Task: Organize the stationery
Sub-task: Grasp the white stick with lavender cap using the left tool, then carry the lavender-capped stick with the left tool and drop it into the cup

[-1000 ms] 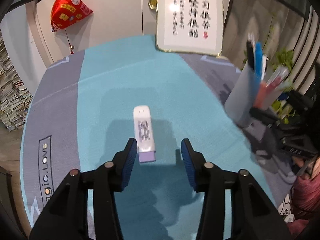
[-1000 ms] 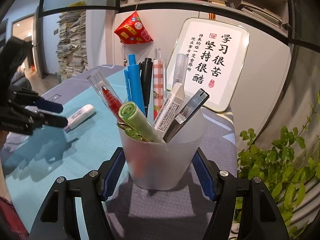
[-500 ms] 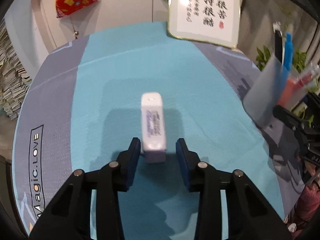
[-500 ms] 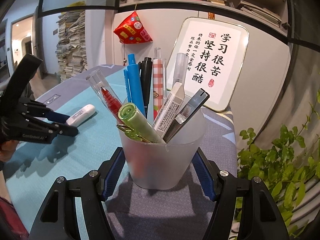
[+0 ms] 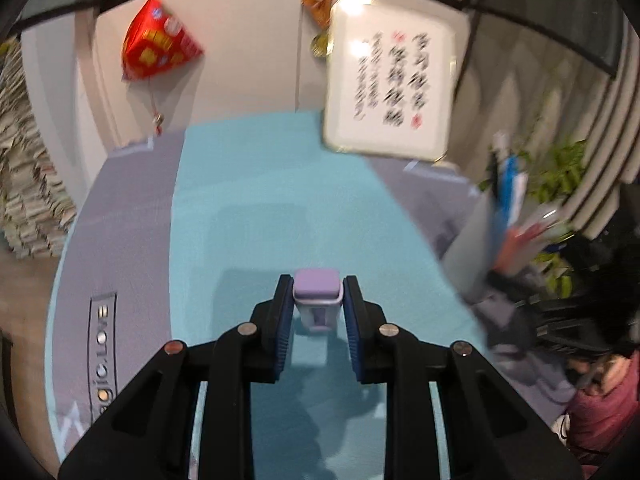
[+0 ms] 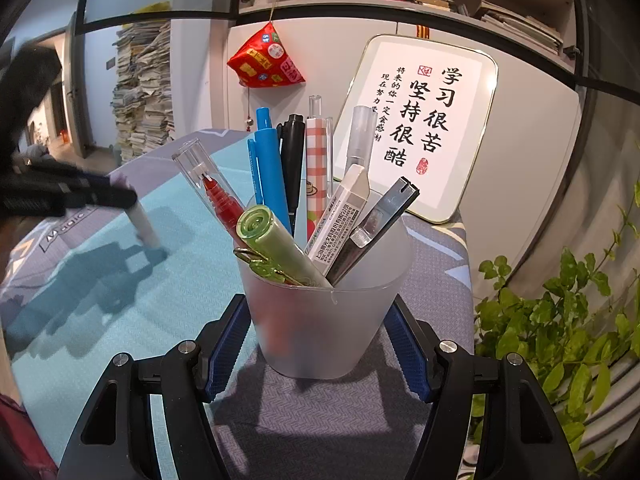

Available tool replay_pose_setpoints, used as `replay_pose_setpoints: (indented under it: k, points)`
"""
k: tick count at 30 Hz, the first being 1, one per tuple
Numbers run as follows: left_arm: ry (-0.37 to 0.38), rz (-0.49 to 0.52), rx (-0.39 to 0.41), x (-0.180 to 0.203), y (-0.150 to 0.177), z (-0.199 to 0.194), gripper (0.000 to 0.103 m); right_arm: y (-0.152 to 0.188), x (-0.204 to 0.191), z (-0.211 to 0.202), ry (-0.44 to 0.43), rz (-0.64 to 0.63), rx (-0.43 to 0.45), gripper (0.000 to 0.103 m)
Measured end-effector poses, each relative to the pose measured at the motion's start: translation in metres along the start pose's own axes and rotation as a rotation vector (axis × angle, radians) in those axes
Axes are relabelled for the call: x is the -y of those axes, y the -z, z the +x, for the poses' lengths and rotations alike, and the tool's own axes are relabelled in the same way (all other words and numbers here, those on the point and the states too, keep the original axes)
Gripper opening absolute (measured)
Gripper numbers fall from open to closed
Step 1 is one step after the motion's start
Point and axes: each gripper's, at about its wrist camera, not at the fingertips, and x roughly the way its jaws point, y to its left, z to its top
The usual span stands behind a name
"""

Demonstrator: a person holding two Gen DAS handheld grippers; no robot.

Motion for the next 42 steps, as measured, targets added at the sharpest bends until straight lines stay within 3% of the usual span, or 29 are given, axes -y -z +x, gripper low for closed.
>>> replay_pose_setpoints:
  k: [4,11,17,26,29,42]
  points:
    - [0.07,-0.002,0.033,0.01,-0.017,-0.018,0.023,0.0,0.0,0.0,0.002,-0.002,0.001,0.069]
    - [0.209,0.089,0.146,0.049,-0.05,-0.064,0.023,0.0,0.0,0.0,0.001,-0.001,0.001,0.069]
    - [0.313,0.16,0.158,0.089,-0.074,-0.075,0.023,0.0,0.0,0.0,0.001,-0.002,0.001,0.069]
    - [0.383,0.167,0.043,0.118,-0.082,-0.038,0.023,0.0,0.0,0.0,0.001,-0.001,0.001,0.069]
    - [0.387,0.155,-0.004,0.121,-0.079,-0.024,0.023,0.0,-0.001,0.0,0.001,-0.001,0.001,0.069]
    - [0.371,0.115,-0.071,0.118,-0.077,0.005,0.023,0.0,-0.001,0.0,0.002,-0.002,0.0,0.069]
